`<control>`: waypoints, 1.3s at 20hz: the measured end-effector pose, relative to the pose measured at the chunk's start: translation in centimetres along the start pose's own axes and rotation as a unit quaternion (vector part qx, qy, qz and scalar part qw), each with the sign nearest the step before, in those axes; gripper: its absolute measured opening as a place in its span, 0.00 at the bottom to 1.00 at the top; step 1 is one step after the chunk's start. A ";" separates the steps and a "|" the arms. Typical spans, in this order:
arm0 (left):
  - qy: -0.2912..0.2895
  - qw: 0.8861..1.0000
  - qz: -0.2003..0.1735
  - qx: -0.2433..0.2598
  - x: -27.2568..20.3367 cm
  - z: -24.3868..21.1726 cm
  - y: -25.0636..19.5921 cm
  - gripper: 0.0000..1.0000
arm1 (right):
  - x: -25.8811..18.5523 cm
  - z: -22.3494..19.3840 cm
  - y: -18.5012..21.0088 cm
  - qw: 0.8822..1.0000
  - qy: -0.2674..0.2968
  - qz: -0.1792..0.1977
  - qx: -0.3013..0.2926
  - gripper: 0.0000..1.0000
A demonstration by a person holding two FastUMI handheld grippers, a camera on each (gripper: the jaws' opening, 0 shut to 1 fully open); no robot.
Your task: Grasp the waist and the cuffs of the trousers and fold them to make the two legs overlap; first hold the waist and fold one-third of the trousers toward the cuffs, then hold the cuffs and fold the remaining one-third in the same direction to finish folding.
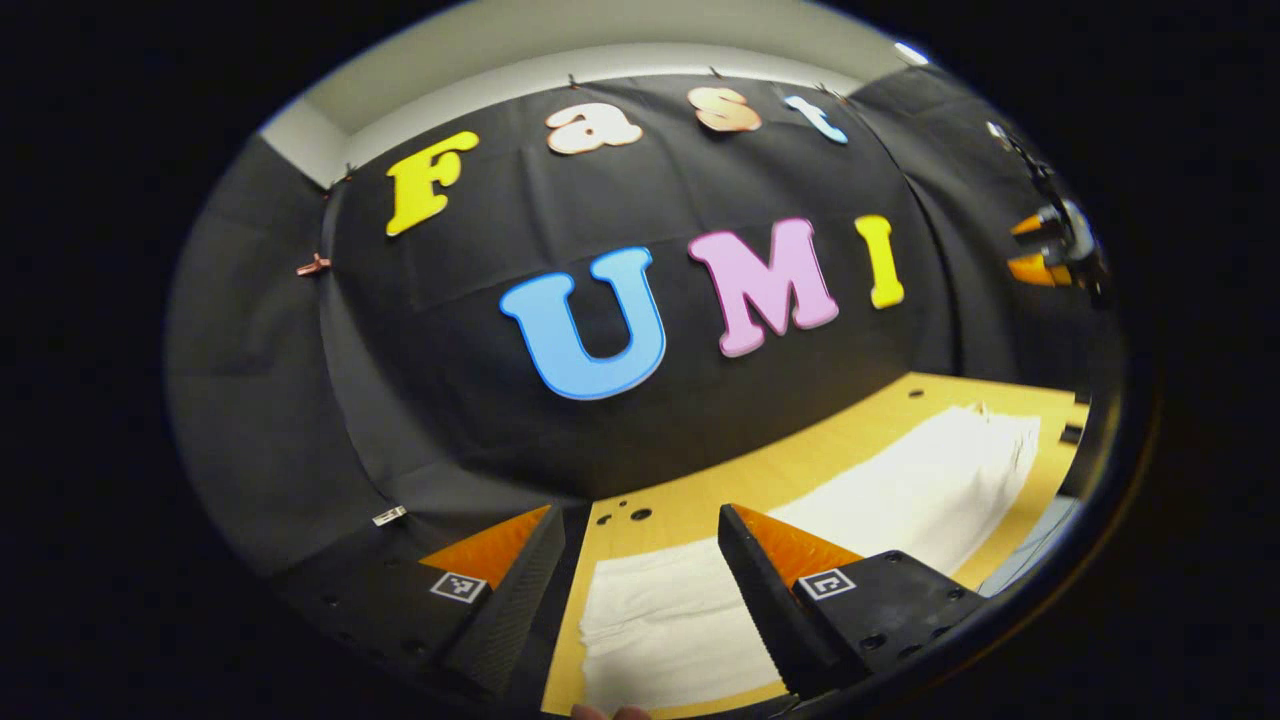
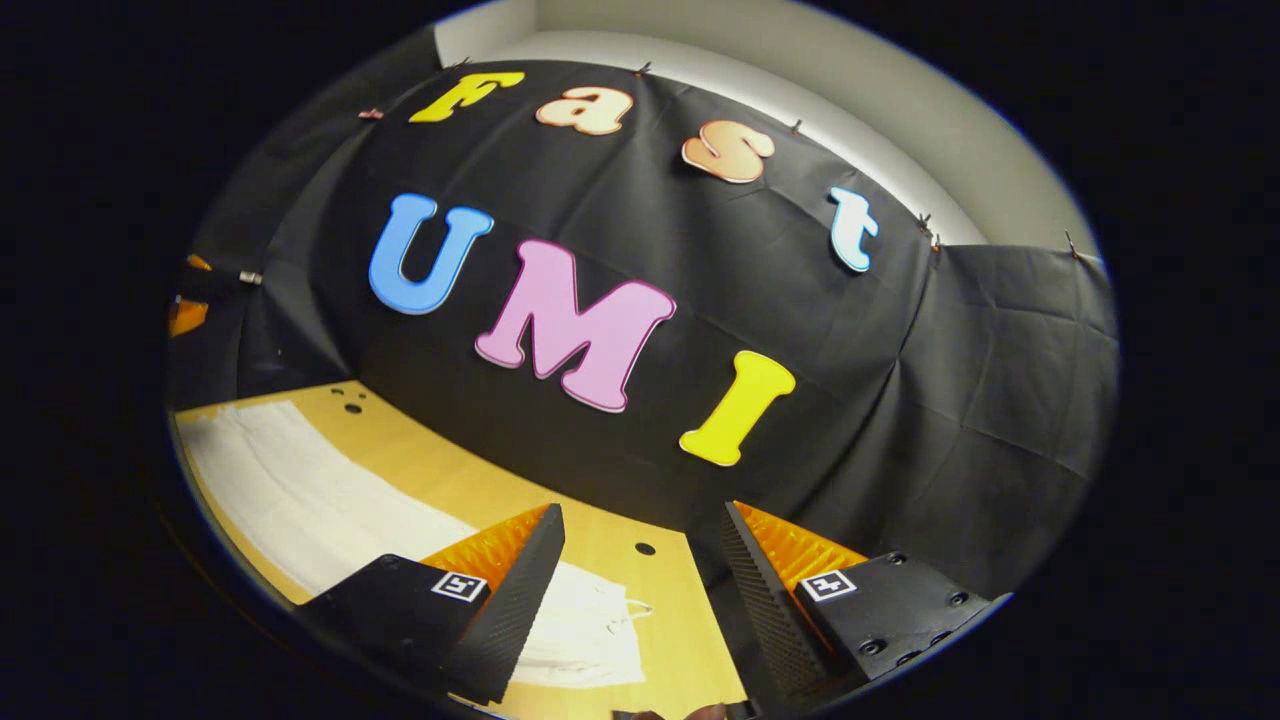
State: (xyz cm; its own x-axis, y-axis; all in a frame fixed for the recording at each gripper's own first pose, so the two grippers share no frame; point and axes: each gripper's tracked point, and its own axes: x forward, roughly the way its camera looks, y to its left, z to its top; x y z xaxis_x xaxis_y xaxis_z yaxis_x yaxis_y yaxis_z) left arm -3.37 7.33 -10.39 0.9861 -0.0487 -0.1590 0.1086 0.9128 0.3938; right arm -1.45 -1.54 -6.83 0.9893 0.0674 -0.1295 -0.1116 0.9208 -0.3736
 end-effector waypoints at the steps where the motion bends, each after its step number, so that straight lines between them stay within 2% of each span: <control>1: 0.016 0.999 -0.008 0.030 -0.1 -1.8 -0.3 0.97 | 0.0 -1.3 0.0 1.000 0.013 0.006 -0.014 0.97; 3: 0.038 0.995 -0.029 0.092 -0.4 -4.9 -1.0 0.97 | 0.1 -4.1 0.1 0.998 0.038 0.023 -0.040 0.97; 5: 0.069 0.986 -0.070 0.137 -0.6 -9.4 -2.4 0.96 | 0.0 -6.5 0.1 0.995 0.059 0.037 -0.069 0.97; 9: 0.161 0.959 -0.142 0.183 -1.2 -18.1 -3.7 0.96 | -0.5 -10.4 -0.4 0.988 0.083 0.050 -0.120 0.97; 12: 0.209 0.929 -0.188 0.242 -1.2 -23.3 -4.1 0.97 | -0.9 -13.6 -1.0 0.980 0.113 0.057 -0.156 0.97; 14: 0.230 0.905 -0.224 0.280 -1.5 -26.1 -4.5 0.96 | -1.2 -15.3 -1.3 0.977 0.132 0.061 -0.158 0.98; 17: 0.262 0.878 -0.261 0.302 -1.0 -29.0 -4.8 0.97 | -1.5 -17.1 -1.1 0.973 0.154 0.068 -0.159 0.97; 21: 0.275 0.852 -0.281 0.347 0.4 -30.6 -5.1 0.96 | -1.3 -19.0 -1.0 0.967 0.169 0.080 -0.171 0.97; 26: 0.284 0.834 -0.274 0.386 4.3 -31.2 -3.3 0.92 | -1.3 -20.4 -1.2 0.964 0.179 0.090 -0.176 0.97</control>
State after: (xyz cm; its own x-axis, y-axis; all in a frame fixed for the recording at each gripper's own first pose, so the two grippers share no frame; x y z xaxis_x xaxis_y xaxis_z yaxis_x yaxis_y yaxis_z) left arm -3.42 16.71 -40.61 0.5673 0.0283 -0.8230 0.7877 0.2727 0.5523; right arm -4.50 -10.57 -24.95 0.8622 0.0204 -0.5061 -0.3662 0.7154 -0.5951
